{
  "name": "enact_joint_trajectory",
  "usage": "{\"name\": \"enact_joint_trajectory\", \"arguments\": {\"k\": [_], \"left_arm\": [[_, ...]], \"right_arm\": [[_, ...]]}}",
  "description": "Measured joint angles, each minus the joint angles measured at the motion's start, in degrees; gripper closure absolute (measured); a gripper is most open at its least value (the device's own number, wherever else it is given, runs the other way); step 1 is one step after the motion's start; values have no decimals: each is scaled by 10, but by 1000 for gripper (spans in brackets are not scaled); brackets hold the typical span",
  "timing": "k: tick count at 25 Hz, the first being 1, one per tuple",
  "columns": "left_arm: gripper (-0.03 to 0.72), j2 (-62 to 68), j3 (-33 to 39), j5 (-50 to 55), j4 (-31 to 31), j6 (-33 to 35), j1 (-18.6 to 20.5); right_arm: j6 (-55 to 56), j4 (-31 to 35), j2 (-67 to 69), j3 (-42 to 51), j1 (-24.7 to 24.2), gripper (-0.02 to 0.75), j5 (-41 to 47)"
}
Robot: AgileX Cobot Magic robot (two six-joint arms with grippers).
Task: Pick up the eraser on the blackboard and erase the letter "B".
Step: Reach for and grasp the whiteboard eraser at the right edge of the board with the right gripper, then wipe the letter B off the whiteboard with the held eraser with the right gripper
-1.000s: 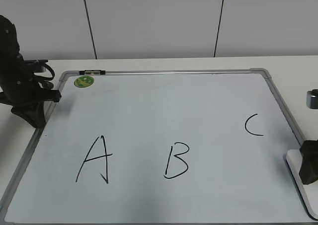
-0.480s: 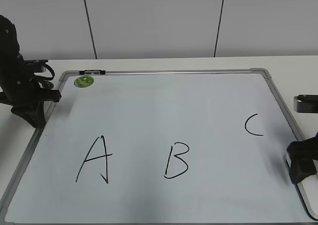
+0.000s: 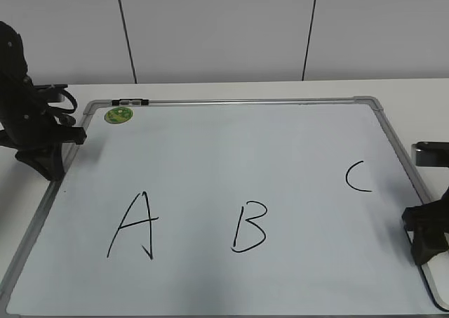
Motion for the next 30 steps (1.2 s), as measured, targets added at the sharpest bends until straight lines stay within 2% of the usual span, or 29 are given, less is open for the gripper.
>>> {"name": "enact_joint_trajectory", "arguments": {"k": [3,14,20,30], "left_arm": [[662,0,0,0,0,0,0],[657,0,0,1,-3,0,0],[657,0,0,1,-5,0,0],[655,0,0,1,-7,0,0]], "right_arm": [[0,-2,0,0,0,214,0],[3,14,1,-4,0,218,7],[3,37,3,-67,9,219,90],[6,40,78,-245,144,220,188]]}}
